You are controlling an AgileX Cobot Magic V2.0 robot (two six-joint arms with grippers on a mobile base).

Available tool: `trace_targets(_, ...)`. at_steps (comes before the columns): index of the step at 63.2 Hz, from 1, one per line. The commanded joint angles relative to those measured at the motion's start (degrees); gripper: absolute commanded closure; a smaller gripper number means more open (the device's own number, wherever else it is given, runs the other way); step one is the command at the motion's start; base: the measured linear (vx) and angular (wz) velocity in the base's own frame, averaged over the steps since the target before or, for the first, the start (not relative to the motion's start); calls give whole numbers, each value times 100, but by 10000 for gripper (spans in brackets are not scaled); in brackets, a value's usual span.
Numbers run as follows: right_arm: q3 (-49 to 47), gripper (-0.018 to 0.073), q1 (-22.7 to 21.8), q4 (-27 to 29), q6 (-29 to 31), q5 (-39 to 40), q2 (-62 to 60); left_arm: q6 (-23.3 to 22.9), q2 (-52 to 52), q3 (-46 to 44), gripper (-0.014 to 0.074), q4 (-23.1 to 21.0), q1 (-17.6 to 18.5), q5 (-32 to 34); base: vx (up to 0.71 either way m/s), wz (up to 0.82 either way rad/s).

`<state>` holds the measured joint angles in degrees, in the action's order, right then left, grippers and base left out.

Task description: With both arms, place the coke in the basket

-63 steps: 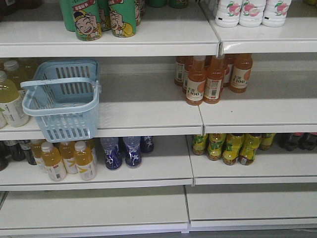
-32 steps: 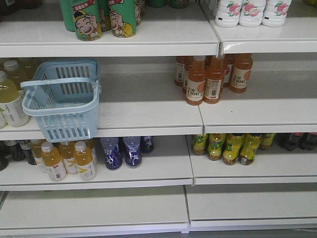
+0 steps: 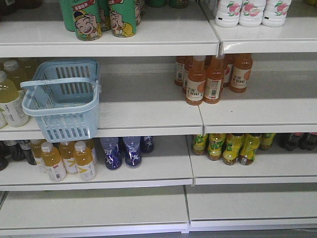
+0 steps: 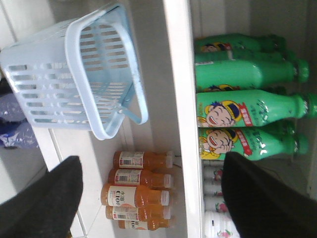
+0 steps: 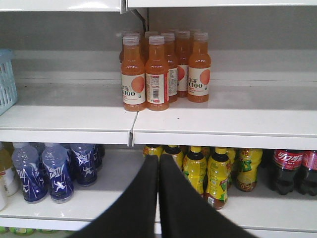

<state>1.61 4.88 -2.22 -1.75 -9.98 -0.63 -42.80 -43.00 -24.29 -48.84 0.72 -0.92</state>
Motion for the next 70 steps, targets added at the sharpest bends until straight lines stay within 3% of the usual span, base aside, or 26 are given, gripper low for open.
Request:
trace_targets(1, 43, 569, -11, -19, 36, 424, -70, -57, -328, -311, 38, -534, 40, 310, 0, 0)
trace_targets(44, 43, 569, -11, -19, 36, 424, -70, 142, -3467, -2901, 129, -543, 40, -316, 0, 0)
trace_targets(70, 43, 569, -11, -19, 36, 417, -70, 156, -4784, -4076, 132, -543, 40, -499, 0, 0)
